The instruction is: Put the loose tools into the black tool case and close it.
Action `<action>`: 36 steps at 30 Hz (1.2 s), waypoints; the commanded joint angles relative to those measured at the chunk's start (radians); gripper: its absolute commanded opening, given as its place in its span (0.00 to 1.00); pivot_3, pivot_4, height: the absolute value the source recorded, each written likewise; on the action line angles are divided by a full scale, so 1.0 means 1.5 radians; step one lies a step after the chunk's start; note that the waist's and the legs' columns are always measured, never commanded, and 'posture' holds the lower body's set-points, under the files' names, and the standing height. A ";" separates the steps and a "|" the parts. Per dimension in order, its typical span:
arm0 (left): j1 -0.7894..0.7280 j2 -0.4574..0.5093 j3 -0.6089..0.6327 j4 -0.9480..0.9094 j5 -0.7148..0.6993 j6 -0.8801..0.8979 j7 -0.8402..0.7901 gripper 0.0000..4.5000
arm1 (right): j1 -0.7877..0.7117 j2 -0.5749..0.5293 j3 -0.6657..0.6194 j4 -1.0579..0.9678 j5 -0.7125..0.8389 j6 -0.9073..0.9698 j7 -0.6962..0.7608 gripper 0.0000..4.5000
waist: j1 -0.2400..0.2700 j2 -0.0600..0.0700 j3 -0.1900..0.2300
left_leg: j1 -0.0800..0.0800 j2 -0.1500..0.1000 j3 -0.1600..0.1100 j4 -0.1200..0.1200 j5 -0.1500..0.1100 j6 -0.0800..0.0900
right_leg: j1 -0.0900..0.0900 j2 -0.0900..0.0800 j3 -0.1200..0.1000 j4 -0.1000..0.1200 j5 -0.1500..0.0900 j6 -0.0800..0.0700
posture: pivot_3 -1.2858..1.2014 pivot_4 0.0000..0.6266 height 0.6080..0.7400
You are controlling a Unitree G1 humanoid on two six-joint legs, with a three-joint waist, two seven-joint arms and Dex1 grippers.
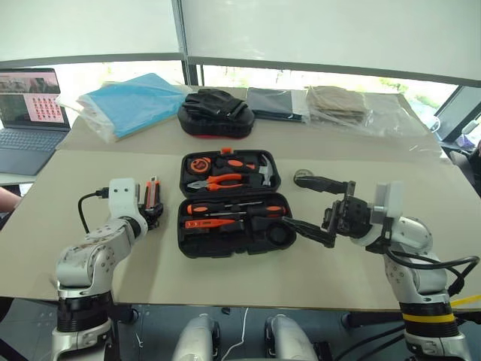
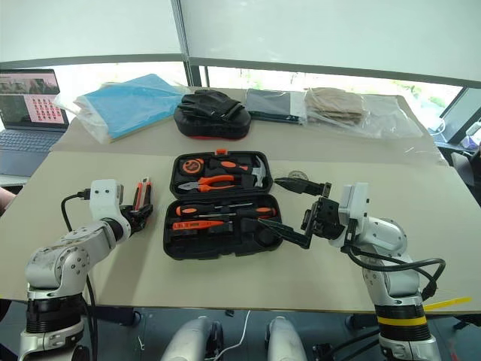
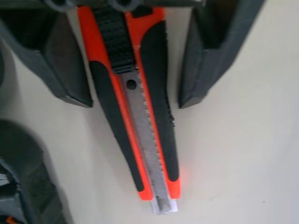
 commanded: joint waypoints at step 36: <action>-0.071 0.258 -0.376 -0.009 0.224 -0.396 -0.782 0.39 | 0.082 -0.168 0.022 -0.108 -0.024 0.172 -0.001 1.00 | -0.001 0.000 0.000 | -0.010 0.000 0.003 0.003 -0.001 0.004 | -0.008 0.001 0.000 -0.001 0.000 0.002 | 0.52 0.24 1.00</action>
